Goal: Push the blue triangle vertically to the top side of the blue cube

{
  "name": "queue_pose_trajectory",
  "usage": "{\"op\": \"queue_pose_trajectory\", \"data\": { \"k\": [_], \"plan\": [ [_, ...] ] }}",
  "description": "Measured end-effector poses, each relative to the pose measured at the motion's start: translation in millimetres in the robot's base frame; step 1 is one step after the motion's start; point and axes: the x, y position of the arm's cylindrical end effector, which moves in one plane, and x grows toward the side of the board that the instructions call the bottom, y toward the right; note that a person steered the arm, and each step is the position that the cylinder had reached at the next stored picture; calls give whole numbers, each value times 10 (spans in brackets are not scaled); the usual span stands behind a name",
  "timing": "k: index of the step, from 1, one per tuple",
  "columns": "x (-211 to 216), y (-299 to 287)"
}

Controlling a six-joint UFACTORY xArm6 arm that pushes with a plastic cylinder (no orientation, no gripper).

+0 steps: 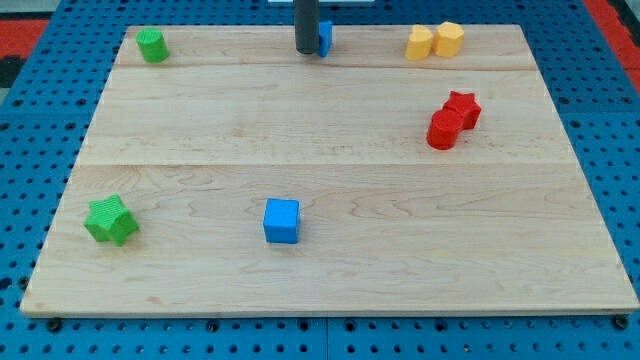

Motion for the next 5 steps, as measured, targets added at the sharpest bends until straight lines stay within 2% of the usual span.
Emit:
{"op": "queue_pose_trajectory", "data": {
  "k": [1, 2, 3, 5],
  "plan": [
    [64, 679],
    [-69, 887],
    [-305, 362],
    [-324, 138]
  ]
}}
